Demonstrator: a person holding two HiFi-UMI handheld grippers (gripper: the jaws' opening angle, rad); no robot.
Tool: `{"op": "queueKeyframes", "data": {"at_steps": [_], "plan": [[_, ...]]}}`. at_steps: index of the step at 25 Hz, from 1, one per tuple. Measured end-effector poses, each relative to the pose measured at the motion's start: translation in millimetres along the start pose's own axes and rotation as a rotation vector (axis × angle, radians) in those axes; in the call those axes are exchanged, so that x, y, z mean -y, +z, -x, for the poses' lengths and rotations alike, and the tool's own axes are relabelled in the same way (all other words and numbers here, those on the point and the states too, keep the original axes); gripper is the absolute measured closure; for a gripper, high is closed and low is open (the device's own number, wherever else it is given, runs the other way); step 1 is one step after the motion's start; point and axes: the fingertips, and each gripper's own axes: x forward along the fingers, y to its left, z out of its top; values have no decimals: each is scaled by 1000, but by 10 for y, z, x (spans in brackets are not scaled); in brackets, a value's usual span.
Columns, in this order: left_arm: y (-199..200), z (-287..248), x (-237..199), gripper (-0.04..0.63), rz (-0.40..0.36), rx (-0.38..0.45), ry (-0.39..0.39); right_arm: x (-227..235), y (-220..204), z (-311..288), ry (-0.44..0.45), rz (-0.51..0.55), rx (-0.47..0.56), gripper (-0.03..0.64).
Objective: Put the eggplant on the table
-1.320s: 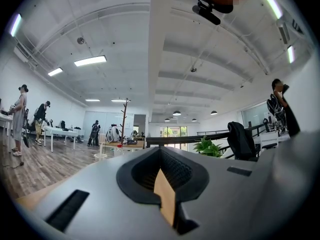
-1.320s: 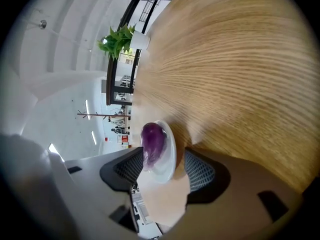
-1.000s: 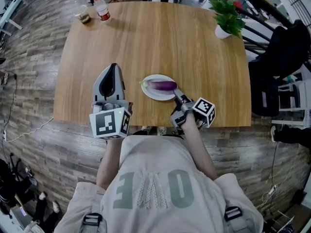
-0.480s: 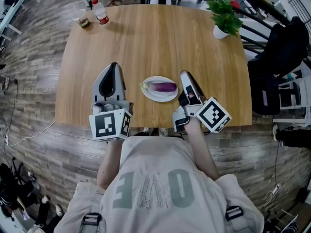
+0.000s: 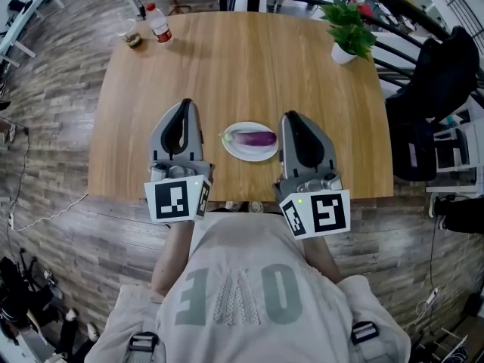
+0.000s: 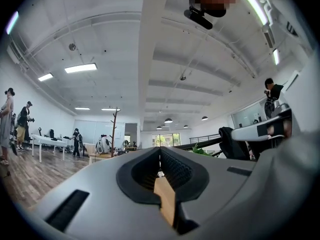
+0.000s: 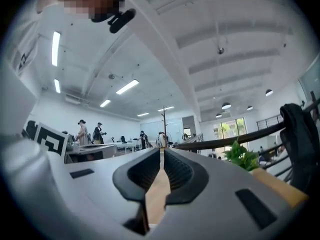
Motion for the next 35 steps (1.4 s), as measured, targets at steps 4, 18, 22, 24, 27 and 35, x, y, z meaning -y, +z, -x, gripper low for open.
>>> {"op": "queueKeyframes", "data": {"at_steps": [4, 18, 22, 24, 27, 35], "plan": [[20, -2, 186, 586, -9, 7, -42, -151, 21, 9, 5, 112, -12, 578], [48, 29, 506, 586, -15, 3, -118, -178, -140, 22, -28, 151, -64, 598], [52, 32, 478, 586, -24, 4, -114, -174, -146, 23, -30, 146, -67, 598], [54, 40, 466, 586, -20, 1, -110, -172, -151, 28, -32, 141, -69, 600], [43, 44, 456, 586, -19, -3, -105, -157, -166, 34, -34, 133, -70, 600], [22, 15, 440, 586, -18, -13, -103, -110, -209, 19, -40, 130, -86, 600]]}}
